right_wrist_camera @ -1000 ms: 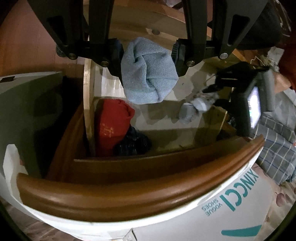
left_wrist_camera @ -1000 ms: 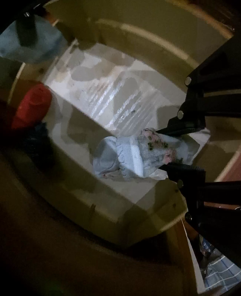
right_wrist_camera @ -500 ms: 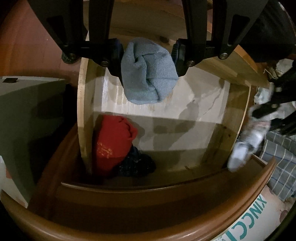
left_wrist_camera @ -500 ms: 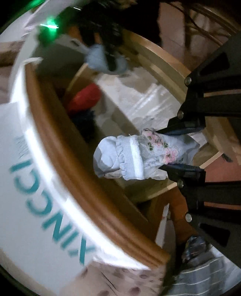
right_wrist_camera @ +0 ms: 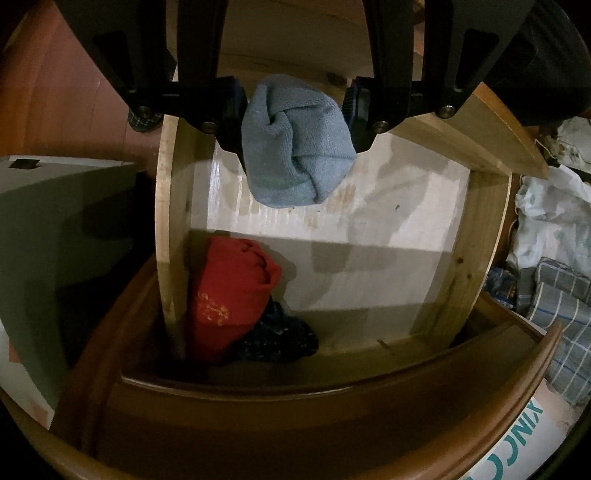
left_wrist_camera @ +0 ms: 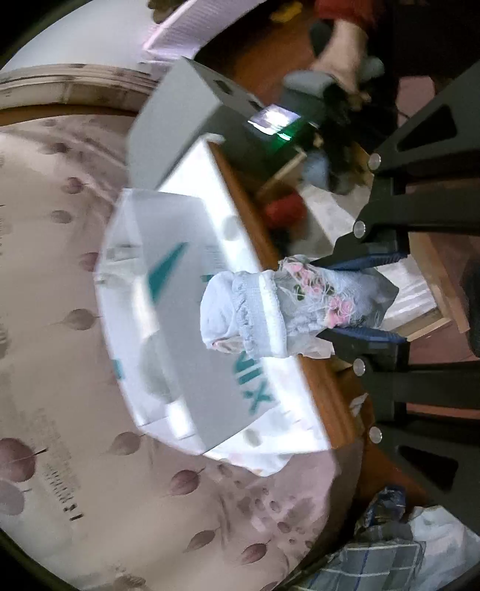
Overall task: Take underwear out of drawer
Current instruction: 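Carry the white sock with the left gripper into the white box and release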
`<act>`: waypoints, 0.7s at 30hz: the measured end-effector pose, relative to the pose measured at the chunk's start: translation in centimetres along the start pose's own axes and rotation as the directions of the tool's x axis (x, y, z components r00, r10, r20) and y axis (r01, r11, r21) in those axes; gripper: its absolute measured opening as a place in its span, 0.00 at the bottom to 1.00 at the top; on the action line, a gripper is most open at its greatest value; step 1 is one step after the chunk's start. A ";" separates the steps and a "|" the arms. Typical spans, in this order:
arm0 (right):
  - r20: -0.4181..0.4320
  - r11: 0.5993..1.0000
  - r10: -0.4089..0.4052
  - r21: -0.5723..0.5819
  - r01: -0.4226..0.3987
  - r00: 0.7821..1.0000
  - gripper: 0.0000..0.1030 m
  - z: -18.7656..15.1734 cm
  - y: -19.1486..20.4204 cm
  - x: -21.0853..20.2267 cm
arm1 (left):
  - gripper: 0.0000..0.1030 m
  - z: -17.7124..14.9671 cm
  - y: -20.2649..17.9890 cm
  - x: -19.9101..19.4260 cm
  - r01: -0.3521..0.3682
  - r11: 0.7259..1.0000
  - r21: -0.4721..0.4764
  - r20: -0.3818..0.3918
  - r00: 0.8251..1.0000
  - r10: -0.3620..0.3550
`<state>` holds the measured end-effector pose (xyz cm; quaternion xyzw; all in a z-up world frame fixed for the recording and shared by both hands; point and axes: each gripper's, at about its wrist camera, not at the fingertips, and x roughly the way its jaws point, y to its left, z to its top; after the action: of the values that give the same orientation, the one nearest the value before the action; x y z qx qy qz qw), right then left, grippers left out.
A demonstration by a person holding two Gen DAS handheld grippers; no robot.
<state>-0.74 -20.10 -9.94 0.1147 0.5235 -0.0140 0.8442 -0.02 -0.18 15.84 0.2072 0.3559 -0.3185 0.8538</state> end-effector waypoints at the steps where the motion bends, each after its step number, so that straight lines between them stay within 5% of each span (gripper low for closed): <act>1: 0.000 1.000 -0.001 -0.001 0.001 1.000 0.37 0.0 0.0 0.0 | 0.26 0.7 0.1 -1.0 -0.008 1.000 0.002 0.016 1.000 0.008; 6: -0.009 1.000 -0.017 -0.001 0.017 1.000 0.37 0.0 -0.1 0.3 | 0.26 5.7 0.6 -4.6 -0.077 0.997 0.025 0.096 0.993 0.074; 12: -0.013 0.999 -0.045 -0.005 0.045 0.999 0.37 -0.1 -0.2 0.5 | 0.26 11.4 1.7 -4.4 -0.196 0.979 0.057 0.159 0.970 0.185; 16: -0.010 0.999 -0.046 -0.009 0.046 0.999 0.37 0.0 -0.2 0.5 | 0.26 14.4 3.4 -1.6 -0.260 0.965 0.042 0.120 0.960 0.253; 21: -0.008 0.999 -0.047 -0.013 0.047 0.999 0.37 0.0 -0.2 0.4 | 0.26 16.5 5.1 2.1 -0.256 0.967 -0.006 0.034 0.966 0.256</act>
<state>-0.58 -20.24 -10.29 0.0970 0.5296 -0.0301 0.8422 12.56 -6.97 25.82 0.2454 0.3118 -0.2086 0.8939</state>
